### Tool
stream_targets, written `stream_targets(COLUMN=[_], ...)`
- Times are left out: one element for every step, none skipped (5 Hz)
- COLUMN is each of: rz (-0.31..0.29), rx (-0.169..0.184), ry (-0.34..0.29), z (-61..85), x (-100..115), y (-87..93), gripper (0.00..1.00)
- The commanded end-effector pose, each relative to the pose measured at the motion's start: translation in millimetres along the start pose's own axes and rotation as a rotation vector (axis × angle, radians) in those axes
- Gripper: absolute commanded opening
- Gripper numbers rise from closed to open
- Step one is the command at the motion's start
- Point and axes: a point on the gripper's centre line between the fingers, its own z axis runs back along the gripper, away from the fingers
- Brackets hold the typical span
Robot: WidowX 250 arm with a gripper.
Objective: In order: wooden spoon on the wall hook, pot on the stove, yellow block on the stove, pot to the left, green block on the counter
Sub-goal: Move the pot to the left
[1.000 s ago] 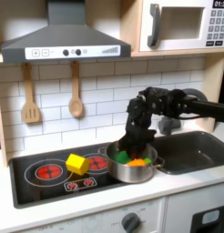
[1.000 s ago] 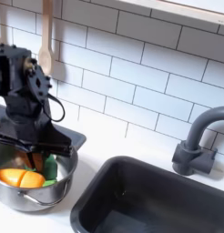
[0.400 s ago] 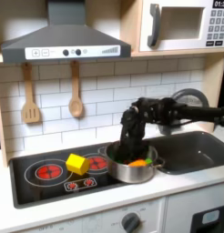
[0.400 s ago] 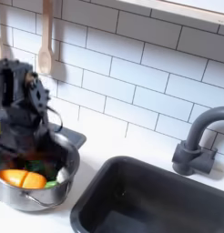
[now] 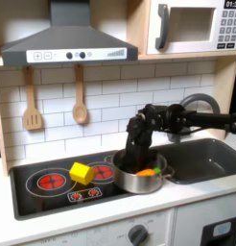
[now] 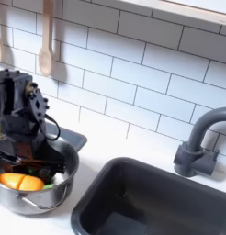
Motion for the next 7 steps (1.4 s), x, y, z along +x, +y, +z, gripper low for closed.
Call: stream_targets(rz=[0.006,0.006,0.002,0.007,0.014,0.025,0.049], rx=[-0.007,-0.005,-0.008,-0.012,-0.017,-0.023,-0.034], ry=[-0.048,-0.073,-0.096,-0.089,-0.092,-0.113,-0.150], z=[14.6,23.9,32.6,30.6,32.8,41.4,54.3], x=[4.7,5.0,8.1,8.2,13.2,22.0,31.9], y=[-1.4,-0.9,-2.7,-2.6,-3.0,-3.1,-1.2], gripper=[0.00,0.00,0.00,0.00,0.00,0.00,0.00])
